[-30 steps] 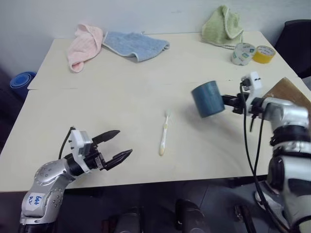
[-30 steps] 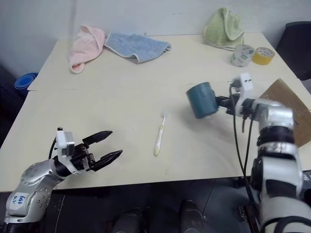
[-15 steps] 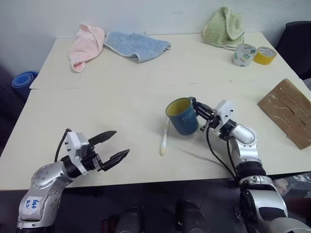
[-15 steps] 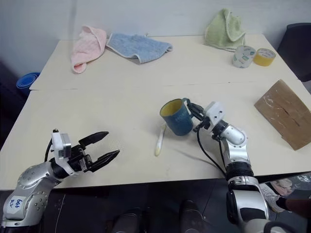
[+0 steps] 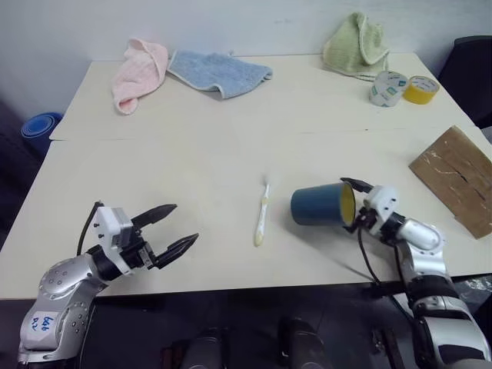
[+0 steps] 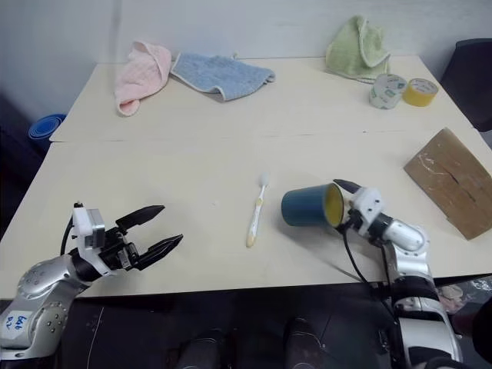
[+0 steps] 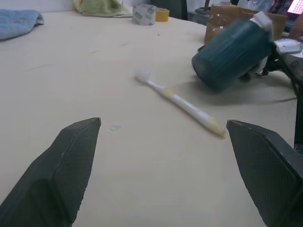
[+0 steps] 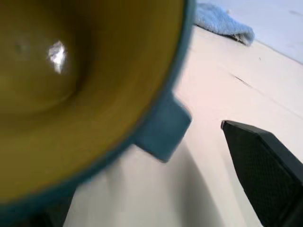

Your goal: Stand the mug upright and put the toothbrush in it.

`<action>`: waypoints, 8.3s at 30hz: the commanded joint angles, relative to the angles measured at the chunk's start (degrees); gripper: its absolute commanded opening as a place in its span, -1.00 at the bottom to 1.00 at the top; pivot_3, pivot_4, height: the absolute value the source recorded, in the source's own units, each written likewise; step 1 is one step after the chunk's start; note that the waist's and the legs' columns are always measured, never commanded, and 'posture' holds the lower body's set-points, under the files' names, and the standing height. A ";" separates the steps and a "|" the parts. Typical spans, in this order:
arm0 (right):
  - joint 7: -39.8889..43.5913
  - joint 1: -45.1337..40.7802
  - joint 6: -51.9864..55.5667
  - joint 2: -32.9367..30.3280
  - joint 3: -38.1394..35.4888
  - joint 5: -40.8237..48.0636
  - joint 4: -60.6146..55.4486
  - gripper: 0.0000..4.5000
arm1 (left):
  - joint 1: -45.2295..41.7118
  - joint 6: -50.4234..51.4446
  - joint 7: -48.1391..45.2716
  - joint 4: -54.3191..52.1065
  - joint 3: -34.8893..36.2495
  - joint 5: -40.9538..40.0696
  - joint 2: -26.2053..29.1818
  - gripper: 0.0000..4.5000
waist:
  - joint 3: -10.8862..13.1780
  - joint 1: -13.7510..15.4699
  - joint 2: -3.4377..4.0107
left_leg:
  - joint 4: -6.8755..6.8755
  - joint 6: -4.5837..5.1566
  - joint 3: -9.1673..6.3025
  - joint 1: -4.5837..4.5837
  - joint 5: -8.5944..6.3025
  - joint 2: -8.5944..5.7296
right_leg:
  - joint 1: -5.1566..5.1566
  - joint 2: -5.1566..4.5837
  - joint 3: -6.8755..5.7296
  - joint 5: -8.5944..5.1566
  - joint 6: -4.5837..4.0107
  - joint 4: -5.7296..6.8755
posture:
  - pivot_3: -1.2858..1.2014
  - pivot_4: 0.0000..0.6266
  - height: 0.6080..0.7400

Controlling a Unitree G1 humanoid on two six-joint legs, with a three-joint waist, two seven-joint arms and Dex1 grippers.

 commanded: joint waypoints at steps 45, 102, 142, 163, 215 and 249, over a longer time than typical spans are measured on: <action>30.66 -23.69 -17.86 -27.94 46.10 8.84 3.28 0.98 | 3.46 -3.47 -2.75 2.58 2.66 1.36 0.18 1.00 | 0.05 1.23 -0.09 | 0.10 0.02 0.34 0.01 -0.03 0.08 | -0.07 0.01 0.04 -0.03 -0.11 -0.18 | 0.03 -0.52 1.00; 30.66 -26.31 -29.18 -33.67 64.28 16.37 -9.15 0.98 | 2.08 -8.64 -4.28 6.42 -4.18 4.12 -4.64 1.00 | 0.08 1.05 -0.08 | 0.16 -0.09 0.65 -0.05 -0.10 0.49 | -0.22 0.02 -0.63 0.16 -0.42 -0.28 | 0.03 -0.52 1.00; -2.73 -10.16 61.28 -4.93 14.06 48.59 -21.07 -0.99 | -1.30 -8.36 -2.74 6.68 -4.41 4.79 -5.46 1.00 | 0.05 2.10 -0.13 | 0.27 -0.13 0.62 -0.15 -0.12 0.59 | -0.24 0.00 -1.31 0.33 -0.64 -0.17 | 0.03 -0.52 1.00; 4.55 -3.06 57.65 -1.06 4.33 27.78 -16.80 -0.89 | -5.73 -6.38 -3.73 7.49 -3.32 3.82 -2.79 1.00 | -0.09 2.74 -0.35 | 0.26 -0.13 0.76 -0.06 -0.12 0.58 | -0.21 0.04 -1.22 0.33 -0.63 -0.13 | 0.03 -0.52 1.00; -45.34 -19.95 116.19 19.07 22.89 10.87 -49.98 0.91 | 3.10 1.45 -1.08 -0.25 0.89 1.29 1.39 1.00 | -0.37 -0.06 -0.73 | 0.04 -0.28 0.68 -0.06 -0.18 0.69 | -0.46 0.10 -1.30 0.35 -0.74 0.17 | 0.03 -0.52 1.00; -13.59 -24.06 44.15 9.71 -5.86 10.79 -25.72 -0.93 | -8.38 4.24 -0.39 -5.03 -4.15 -7.65 -2.63 1.00 | -0.59 -0.26 -0.85 | -0.10 -0.26 0.72 -0.02 -0.19 0.64 | -0.44 0.12 -1.26 0.33 -0.77 0.05 | 0.03 -0.52 1.00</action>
